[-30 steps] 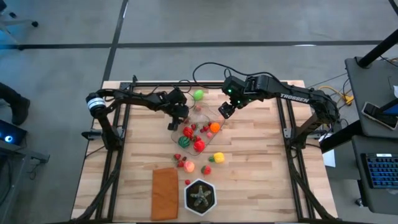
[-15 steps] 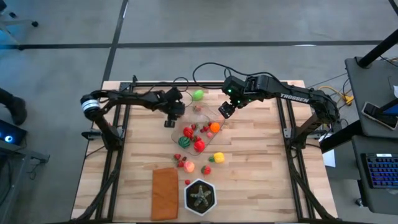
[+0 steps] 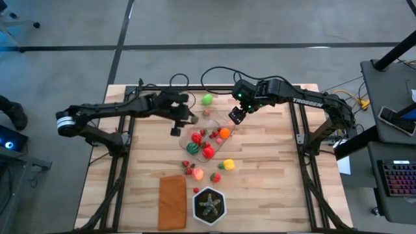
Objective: Pick and placing Produce into tupperware
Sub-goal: Put the red strawberry into the transparent bin, then put the yellow pineapple into the transparent bin
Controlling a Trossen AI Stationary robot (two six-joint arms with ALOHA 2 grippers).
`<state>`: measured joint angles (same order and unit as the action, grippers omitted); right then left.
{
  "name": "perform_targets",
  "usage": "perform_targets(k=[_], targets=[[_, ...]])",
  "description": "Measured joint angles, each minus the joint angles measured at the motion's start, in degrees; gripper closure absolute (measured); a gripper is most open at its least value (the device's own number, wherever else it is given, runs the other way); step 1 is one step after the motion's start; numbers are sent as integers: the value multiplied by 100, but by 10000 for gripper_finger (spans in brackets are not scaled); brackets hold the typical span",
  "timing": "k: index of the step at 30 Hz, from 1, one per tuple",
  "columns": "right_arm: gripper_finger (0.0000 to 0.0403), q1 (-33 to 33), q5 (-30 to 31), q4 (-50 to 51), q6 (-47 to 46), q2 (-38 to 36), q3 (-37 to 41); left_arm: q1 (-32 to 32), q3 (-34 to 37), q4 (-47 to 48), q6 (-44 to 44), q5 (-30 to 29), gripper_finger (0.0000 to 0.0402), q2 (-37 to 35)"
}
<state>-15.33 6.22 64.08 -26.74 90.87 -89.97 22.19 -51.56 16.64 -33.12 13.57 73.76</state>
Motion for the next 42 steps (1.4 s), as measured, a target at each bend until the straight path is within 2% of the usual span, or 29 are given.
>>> perform_targets(k=[4,9,13,19,24,28,33,37,42], targets=[[163,2,-5,3,-2,0,21,-321,-21,3,172,95,281,211],[167,6,-19,29,-22,-2,25,-312,-19,-119,838,621,270,552],[163,9,-64,68,-129,-2,34,-319,-19,-125,1154,828,225,651],[159,9,-85,155,-175,-4,127,-316,-17,-113,1182,864,140,594],[159,109,-505,454,-103,-4,268,-317,29,49,1186,822,108,438],[163,621,-373,790,375,-32,479,-317,52,343,1298,389,105,207],[173,1632,778,218,754,-351,1101,-317,172,526,1492,52,105,-67],[178,2183,841,-320,395,-725,1906,-317,259,648,1638,-62,105,-155],[177,2605,825,-371,-432,-1010,2989,-314,261,838,1649,-63,105,-158]])
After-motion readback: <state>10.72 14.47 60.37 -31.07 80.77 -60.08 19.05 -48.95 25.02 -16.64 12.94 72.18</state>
